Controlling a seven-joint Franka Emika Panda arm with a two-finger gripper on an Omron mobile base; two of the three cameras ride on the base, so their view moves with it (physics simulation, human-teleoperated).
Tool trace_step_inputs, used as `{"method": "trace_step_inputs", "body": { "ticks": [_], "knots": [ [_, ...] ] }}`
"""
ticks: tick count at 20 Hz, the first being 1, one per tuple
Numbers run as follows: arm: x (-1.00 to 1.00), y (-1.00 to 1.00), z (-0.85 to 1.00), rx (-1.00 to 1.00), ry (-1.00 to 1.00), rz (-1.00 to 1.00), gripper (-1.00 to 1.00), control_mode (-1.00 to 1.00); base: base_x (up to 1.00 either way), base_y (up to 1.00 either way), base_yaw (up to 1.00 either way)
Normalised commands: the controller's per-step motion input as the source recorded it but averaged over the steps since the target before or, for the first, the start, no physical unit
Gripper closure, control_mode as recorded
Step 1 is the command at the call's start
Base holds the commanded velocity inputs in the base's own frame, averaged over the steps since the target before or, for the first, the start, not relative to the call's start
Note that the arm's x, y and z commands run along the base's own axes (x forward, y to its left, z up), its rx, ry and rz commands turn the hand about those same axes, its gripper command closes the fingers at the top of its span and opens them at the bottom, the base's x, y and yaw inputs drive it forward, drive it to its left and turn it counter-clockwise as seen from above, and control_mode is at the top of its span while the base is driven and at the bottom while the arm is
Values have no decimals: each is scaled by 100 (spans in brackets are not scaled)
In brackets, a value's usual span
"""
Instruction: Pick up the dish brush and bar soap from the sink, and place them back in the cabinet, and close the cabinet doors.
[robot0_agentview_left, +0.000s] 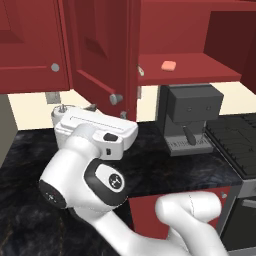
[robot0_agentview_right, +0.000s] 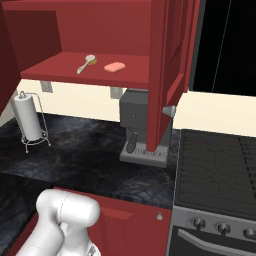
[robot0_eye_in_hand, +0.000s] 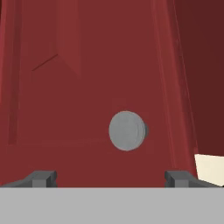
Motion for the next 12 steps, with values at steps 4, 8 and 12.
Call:
{"method": "trace_step_inputs", "body": {
  "ticks": [4, 8, 12],
  "knots": [
    [0, -48, 0, 0, 0, -1, -100, -100, 0, 0, 0],
    [8, -36, 0, 0, 0, -2, -100, -100, 0, 0, 0],
    [18, -24, 0, 0, 0, -2, -100, -100, 0, 0, 0]
  ]
}}
